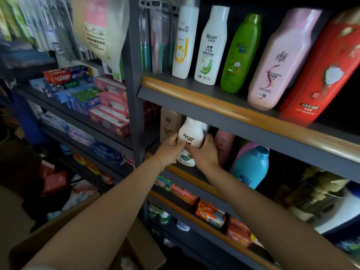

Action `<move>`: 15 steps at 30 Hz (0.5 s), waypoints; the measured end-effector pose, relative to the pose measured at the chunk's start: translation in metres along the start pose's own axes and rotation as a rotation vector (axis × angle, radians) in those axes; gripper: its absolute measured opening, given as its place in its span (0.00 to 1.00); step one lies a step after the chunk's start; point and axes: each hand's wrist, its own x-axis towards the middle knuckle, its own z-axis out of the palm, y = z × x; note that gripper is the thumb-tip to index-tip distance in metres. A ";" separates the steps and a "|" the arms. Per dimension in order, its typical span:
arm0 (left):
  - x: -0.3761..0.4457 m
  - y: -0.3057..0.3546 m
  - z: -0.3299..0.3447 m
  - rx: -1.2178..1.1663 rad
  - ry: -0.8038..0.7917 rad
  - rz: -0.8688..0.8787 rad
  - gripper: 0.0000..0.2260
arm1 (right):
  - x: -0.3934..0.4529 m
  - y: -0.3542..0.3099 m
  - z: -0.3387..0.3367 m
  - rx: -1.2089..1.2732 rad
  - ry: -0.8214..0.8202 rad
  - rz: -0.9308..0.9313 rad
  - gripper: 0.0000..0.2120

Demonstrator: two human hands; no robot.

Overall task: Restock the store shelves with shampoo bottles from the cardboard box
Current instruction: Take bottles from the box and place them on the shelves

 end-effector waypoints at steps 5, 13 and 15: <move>0.006 0.003 0.003 0.001 0.011 -0.040 0.15 | 0.006 -0.005 0.002 -0.039 0.019 0.027 0.31; 0.010 0.002 0.004 0.023 0.004 -0.045 0.15 | 0.006 0.001 -0.003 -0.074 0.027 0.010 0.20; 0.009 0.002 0.006 0.030 -0.004 -0.042 0.15 | 0.003 0.001 -0.006 -0.080 0.037 0.006 0.20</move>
